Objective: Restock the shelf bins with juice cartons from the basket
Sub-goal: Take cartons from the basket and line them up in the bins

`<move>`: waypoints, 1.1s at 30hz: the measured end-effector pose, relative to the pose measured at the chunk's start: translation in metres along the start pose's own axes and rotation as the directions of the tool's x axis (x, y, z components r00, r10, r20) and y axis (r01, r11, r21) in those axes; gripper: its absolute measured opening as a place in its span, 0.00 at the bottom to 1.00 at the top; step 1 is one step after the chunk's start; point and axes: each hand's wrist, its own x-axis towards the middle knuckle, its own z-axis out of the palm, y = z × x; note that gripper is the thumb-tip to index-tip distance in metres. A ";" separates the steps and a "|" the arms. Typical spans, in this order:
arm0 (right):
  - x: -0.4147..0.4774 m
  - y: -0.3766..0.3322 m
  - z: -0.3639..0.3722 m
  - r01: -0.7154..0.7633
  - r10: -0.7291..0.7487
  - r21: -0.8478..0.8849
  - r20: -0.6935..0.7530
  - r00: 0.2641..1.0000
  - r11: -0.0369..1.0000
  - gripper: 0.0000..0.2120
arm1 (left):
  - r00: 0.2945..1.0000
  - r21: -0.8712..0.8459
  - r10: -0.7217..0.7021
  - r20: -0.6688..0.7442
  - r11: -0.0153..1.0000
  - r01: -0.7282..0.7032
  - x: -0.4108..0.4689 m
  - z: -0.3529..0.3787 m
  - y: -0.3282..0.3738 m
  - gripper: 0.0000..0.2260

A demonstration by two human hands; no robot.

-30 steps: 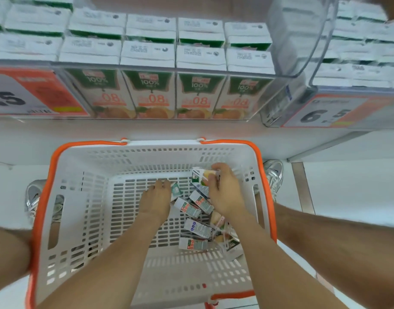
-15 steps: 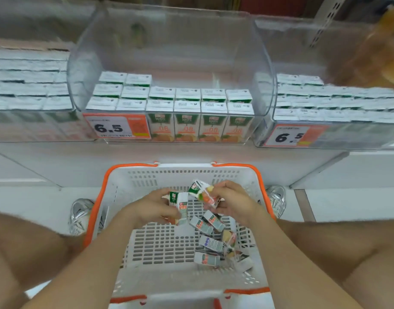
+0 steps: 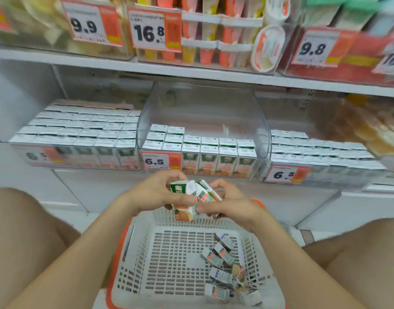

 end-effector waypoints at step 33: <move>0.110 -0.141 -0.097 0.203 -0.336 -0.805 0.005 0.942 0.558 0.22 | 0.711 0.654 0.523 -0.470 0.747 -0.117 0.129 -0.050 0.101 0.20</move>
